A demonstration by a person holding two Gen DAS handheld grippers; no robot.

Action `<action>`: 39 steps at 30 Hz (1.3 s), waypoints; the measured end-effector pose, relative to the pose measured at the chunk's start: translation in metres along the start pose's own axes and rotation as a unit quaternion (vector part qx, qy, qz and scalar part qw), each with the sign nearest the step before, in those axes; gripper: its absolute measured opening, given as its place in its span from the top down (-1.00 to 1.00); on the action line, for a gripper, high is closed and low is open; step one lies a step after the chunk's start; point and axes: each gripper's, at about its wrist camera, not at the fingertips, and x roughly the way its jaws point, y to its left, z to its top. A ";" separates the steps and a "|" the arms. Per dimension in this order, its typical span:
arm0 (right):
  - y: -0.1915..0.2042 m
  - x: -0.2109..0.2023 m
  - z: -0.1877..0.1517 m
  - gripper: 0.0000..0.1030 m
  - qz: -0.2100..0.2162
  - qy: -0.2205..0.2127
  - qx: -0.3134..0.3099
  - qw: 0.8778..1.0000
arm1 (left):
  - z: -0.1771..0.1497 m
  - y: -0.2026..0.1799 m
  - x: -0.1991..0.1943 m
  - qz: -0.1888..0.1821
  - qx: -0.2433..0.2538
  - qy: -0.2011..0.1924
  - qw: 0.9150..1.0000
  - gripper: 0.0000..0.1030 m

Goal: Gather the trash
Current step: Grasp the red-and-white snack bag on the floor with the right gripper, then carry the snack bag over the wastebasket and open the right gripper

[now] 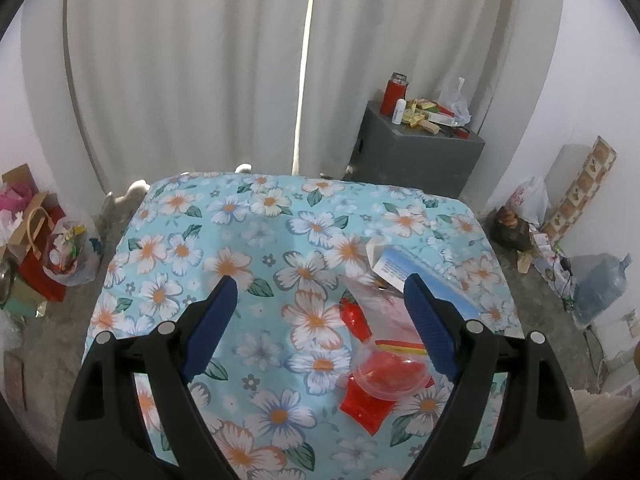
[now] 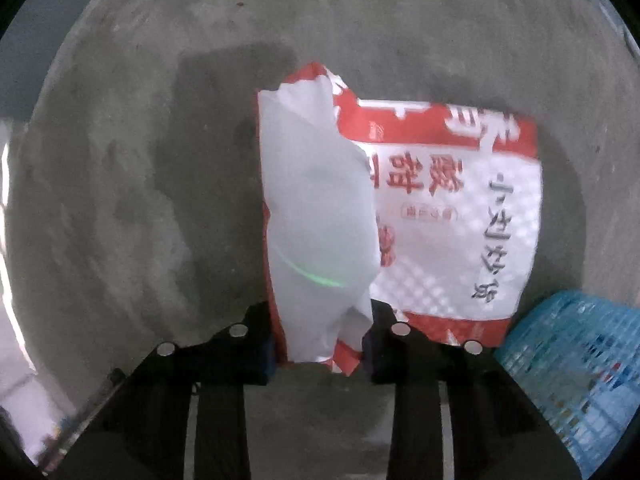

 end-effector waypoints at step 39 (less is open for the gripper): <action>-0.320 -0.202 -0.233 -0.34 0.219 -0.191 0.112 0.950 | -0.026 0.004 -0.138 -0.165 -0.019 -0.106 0.980 -0.60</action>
